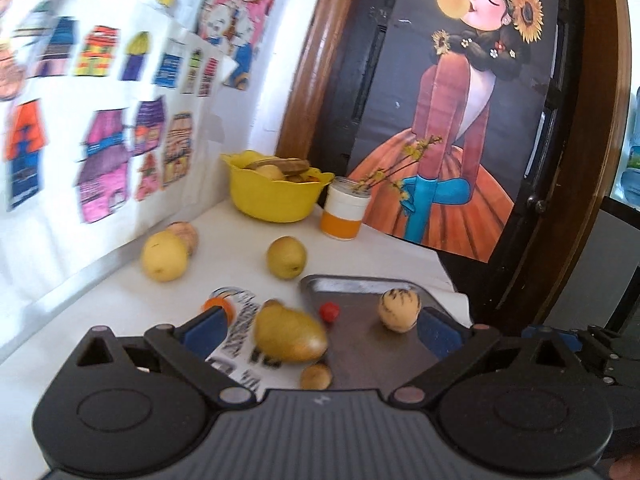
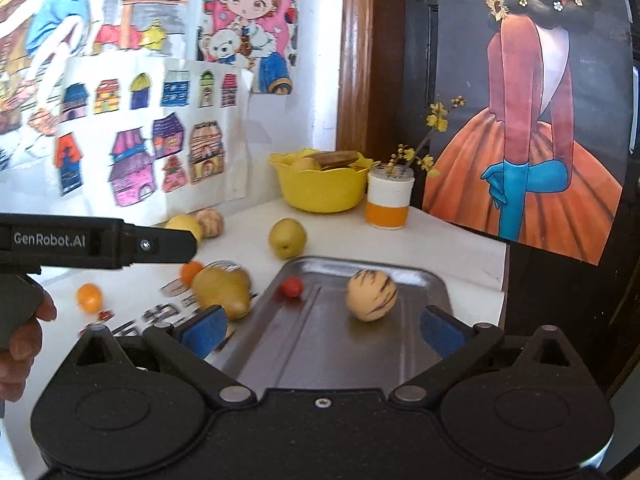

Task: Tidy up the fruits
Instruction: 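Lift both open tools away from the tray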

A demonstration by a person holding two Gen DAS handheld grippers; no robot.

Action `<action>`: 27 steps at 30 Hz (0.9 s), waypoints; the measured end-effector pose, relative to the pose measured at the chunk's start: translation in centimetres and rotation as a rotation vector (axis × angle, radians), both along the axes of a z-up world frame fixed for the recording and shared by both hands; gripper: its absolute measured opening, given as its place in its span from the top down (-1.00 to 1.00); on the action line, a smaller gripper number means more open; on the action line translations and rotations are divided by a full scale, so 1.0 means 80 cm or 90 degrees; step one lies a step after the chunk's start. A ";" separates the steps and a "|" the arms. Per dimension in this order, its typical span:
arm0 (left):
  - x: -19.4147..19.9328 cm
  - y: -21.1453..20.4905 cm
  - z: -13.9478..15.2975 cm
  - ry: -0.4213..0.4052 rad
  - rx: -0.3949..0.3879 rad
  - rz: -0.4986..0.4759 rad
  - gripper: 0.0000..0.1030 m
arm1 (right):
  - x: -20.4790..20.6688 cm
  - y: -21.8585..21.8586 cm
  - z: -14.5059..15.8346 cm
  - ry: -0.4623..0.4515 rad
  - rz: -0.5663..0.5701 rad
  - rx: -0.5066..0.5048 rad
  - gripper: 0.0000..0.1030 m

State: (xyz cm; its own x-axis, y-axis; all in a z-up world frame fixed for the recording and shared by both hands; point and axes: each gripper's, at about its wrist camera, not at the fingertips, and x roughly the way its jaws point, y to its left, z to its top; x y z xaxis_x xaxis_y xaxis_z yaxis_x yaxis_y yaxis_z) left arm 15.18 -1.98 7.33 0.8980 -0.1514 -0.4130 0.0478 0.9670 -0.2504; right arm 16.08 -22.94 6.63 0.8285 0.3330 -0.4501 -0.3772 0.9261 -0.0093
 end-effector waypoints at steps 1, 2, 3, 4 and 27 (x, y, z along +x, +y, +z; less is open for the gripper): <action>-0.009 0.006 -0.003 0.001 0.003 0.004 -0.99 | -0.009 0.005 -0.001 0.004 0.002 -0.001 -0.99; -0.017 0.011 -0.006 0.002 0.006 0.007 -0.99 | -0.016 0.008 -0.002 0.007 0.005 -0.001 -0.99; -0.026 0.017 -0.010 0.004 0.008 0.011 -0.99 | -0.025 0.013 -0.003 0.011 0.006 0.001 -0.99; -0.032 0.022 -0.015 0.008 0.008 0.014 -0.99 | -0.032 0.017 -0.005 0.016 0.009 0.001 -0.99; -0.092 0.119 -0.091 0.087 0.060 0.096 -0.99 | -0.077 0.116 -0.068 0.087 0.056 -0.036 -0.99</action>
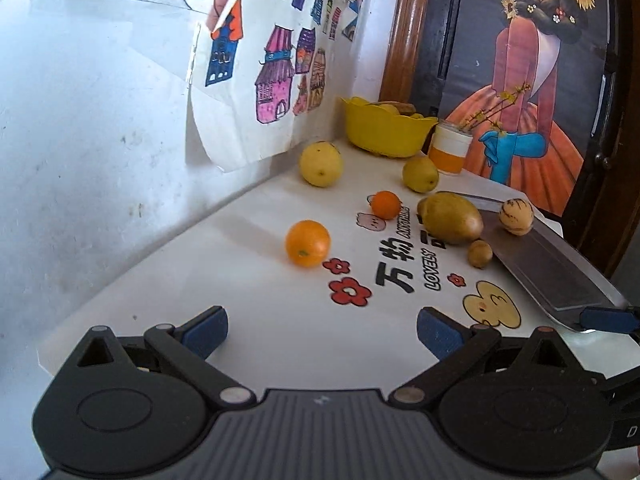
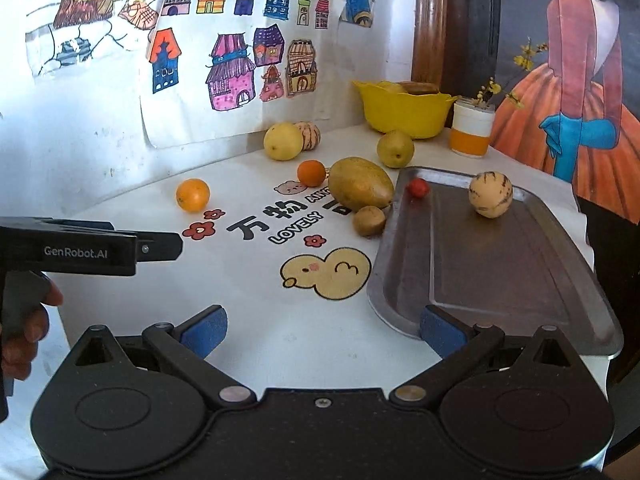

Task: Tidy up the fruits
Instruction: 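Lift both open tools away from the tray, then grasp the small brown kiwi with the right tool while the left tool grasps an orange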

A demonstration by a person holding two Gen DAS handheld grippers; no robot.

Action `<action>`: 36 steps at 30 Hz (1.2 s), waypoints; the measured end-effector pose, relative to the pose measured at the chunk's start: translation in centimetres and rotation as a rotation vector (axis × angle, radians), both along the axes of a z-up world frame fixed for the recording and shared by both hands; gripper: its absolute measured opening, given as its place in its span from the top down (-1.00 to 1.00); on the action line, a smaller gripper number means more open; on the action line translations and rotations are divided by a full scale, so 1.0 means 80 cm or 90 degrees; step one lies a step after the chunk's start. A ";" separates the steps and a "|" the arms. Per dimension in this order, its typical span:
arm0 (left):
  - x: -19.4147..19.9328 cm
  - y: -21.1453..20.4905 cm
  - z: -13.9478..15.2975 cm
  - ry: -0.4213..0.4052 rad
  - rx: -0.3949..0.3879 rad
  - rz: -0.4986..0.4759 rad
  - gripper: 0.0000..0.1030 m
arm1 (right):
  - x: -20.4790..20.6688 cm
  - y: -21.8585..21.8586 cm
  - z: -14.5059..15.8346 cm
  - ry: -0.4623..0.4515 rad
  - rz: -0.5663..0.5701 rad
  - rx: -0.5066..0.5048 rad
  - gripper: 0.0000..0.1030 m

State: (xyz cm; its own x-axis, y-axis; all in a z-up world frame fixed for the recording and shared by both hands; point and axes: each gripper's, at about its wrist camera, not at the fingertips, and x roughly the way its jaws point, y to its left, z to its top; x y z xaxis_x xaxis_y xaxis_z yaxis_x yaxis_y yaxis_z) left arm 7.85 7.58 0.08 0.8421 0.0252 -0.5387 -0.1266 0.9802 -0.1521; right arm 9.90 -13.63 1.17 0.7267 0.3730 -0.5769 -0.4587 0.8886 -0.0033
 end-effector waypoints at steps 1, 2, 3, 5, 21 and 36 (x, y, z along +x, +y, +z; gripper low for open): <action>0.002 0.002 0.000 -0.001 0.001 0.001 -0.99 | 0.004 0.002 0.000 0.000 0.000 -0.002 -0.99; 0.004 0.003 0.000 -0.001 0.001 0.002 -0.99 | 0.007 0.004 0.000 -0.001 0.001 -0.005 -0.99; 0.008 0.004 0.000 -0.001 0.002 0.002 -0.99 | 0.012 0.007 0.000 -0.003 0.004 -0.010 -0.99; 0.015 0.006 0.001 0.001 0.006 0.004 -0.99 | 0.021 0.011 0.001 -0.007 0.007 -0.024 -0.99; 0.085 0.010 0.004 0.023 -0.018 0.008 -0.83 | 0.112 0.048 0.003 -0.040 0.039 -0.090 -0.35; 0.114 -0.023 0.000 0.035 -0.018 -0.038 0.16 | 0.132 0.051 -0.013 -0.057 0.050 -0.146 0.27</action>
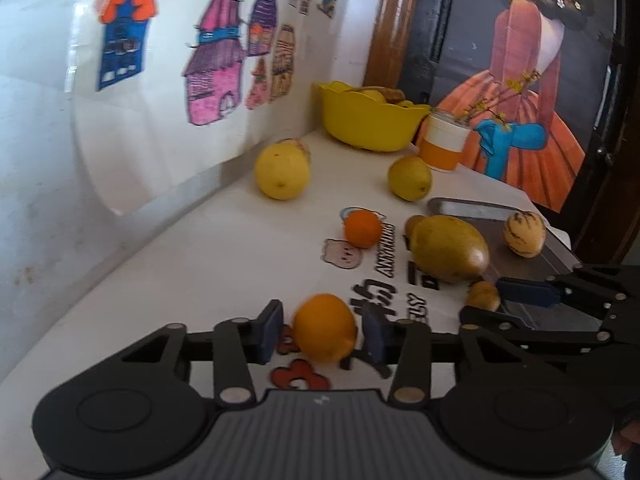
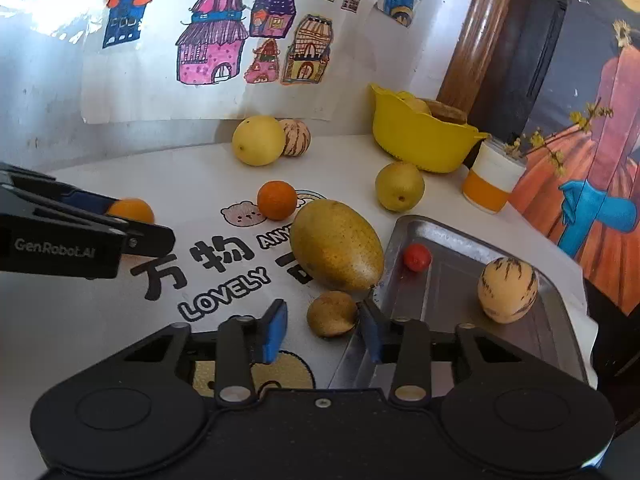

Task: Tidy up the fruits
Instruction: 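Grasp the small brown kiwi with the right tool while the left tool grasps an orange, then carry the kiwi and orange onto the tray and open both tools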

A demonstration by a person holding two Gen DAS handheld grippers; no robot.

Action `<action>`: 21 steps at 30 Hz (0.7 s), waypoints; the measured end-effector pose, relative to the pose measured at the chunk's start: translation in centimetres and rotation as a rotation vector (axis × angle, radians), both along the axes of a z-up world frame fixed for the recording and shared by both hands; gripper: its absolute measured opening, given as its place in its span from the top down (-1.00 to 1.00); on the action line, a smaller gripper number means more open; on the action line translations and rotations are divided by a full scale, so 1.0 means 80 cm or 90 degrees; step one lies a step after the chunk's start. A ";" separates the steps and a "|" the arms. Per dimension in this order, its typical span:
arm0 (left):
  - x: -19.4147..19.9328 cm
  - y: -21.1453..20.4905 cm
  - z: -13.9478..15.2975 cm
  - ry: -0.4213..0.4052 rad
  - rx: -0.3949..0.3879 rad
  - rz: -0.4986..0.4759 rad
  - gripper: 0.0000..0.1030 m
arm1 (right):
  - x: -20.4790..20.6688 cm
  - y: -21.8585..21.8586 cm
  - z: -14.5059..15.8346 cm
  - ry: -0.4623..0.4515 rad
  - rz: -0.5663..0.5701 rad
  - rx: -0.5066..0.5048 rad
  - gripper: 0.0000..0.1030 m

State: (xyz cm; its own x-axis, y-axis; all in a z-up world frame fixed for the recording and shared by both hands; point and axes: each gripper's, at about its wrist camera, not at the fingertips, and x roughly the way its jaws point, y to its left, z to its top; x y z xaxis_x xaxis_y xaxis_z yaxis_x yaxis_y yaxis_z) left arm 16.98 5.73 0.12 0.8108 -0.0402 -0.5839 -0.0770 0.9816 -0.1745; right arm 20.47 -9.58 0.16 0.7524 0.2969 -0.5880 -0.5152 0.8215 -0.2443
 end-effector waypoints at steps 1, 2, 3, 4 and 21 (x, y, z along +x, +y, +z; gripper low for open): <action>0.002 -0.003 0.000 0.002 -0.005 -0.006 0.25 | 0.000 0.001 0.000 -0.004 0.001 -0.006 0.32; 0.004 -0.005 0.000 0.004 -0.009 -0.009 0.25 | -0.001 0.000 0.000 -0.007 0.002 -0.009 0.37; 0.005 -0.009 0.001 0.006 -0.009 -0.012 0.26 | -0.002 -0.001 0.000 -0.009 0.005 -0.009 0.40; 0.006 -0.012 0.001 0.007 -0.009 -0.014 0.28 | -0.002 -0.002 0.001 -0.008 0.008 -0.008 0.42; 0.008 -0.048 0.005 0.016 -0.048 -0.020 0.31 | -0.033 -0.033 0.017 -0.023 0.038 0.061 0.42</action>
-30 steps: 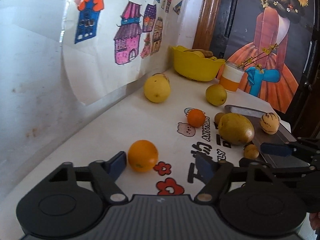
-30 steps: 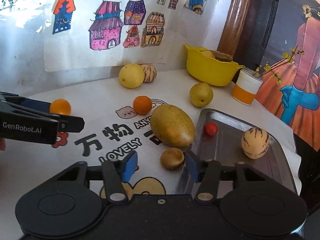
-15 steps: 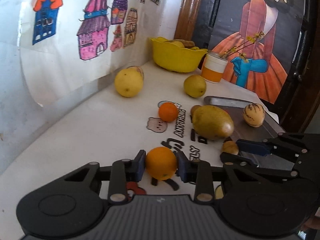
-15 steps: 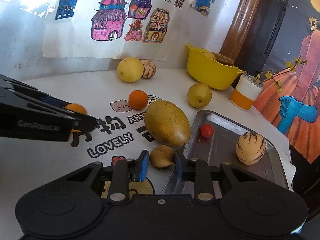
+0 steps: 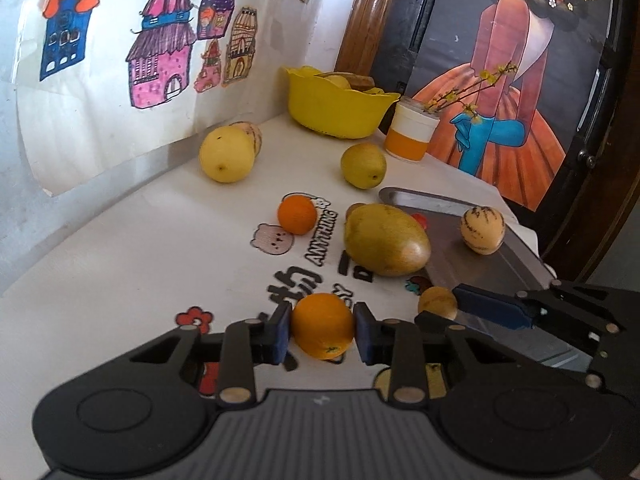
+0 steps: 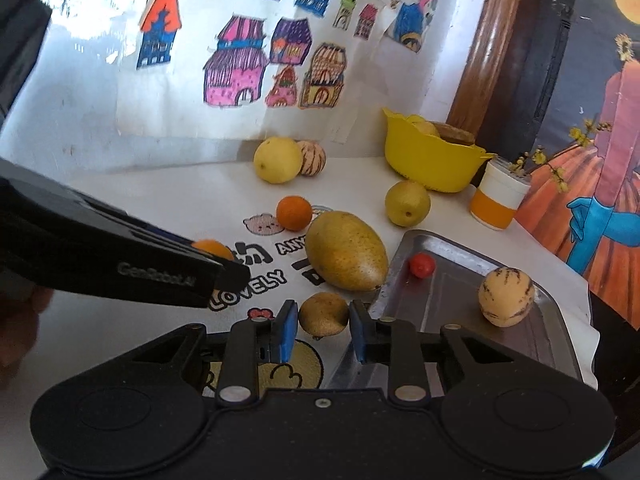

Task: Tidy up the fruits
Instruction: 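Carry the kiwi and orange onto the tray and open both tools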

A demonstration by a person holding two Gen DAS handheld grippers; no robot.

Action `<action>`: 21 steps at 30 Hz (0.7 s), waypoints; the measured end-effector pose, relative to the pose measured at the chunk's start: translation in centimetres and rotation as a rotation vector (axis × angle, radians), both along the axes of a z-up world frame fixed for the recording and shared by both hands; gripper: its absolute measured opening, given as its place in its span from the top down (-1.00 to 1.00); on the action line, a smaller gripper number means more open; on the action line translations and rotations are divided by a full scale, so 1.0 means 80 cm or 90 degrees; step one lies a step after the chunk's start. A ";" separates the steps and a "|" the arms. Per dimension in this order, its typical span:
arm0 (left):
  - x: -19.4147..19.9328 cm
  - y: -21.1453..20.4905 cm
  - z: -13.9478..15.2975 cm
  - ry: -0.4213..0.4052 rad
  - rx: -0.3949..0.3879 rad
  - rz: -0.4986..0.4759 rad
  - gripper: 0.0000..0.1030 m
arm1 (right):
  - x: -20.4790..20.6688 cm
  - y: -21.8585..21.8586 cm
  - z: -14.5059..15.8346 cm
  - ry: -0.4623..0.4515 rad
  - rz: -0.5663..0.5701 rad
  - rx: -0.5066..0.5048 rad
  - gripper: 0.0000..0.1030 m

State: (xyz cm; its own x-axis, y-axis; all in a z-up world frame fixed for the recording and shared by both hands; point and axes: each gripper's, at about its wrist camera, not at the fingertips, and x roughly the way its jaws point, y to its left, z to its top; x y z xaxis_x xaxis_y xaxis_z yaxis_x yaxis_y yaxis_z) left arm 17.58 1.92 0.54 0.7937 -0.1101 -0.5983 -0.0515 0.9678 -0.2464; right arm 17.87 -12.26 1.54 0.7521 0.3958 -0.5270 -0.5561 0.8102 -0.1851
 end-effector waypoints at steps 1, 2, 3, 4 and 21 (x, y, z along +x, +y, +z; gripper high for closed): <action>0.001 -0.004 0.001 -0.002 -0.001 0.000 0.31 | -0.002 -0.004 0.003 -0.003 -0.003 0.007 0.42; 0.002 -0.008 0.003 -0.004 -0.002 -0.001 0.31 | -0.004 -0.010 0.006 -0.005 -0.008 0.015 0.42; 0.003 -0.012 0.004 -0.005 -0.004 -0.003 0.31 | -0.006 -0.016 0.009 -0.008 -0.015 0.023 0.42; 0.005 -0.017 0.006 -0.006 -0.007 -0.005 0.31 | -0.007 -0.022 0.011 -0.009 -0.022 0.029 0.42; 0.035 -0.124 0.014 -0.008 -0.005 -0.090 0.31 | 0.003 -0.138 -0.008 0.025 -0.165 0.088 0.42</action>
State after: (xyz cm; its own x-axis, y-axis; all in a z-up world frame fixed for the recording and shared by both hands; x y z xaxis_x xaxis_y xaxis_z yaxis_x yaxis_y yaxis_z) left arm 20.36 -7.98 1.63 0.7772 -0.2263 -0.5871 0.0882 0.9631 -0.2544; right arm 18.10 -23.27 0.92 0.8180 0.2625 -0.5119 -0.3312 0.9424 -0.0459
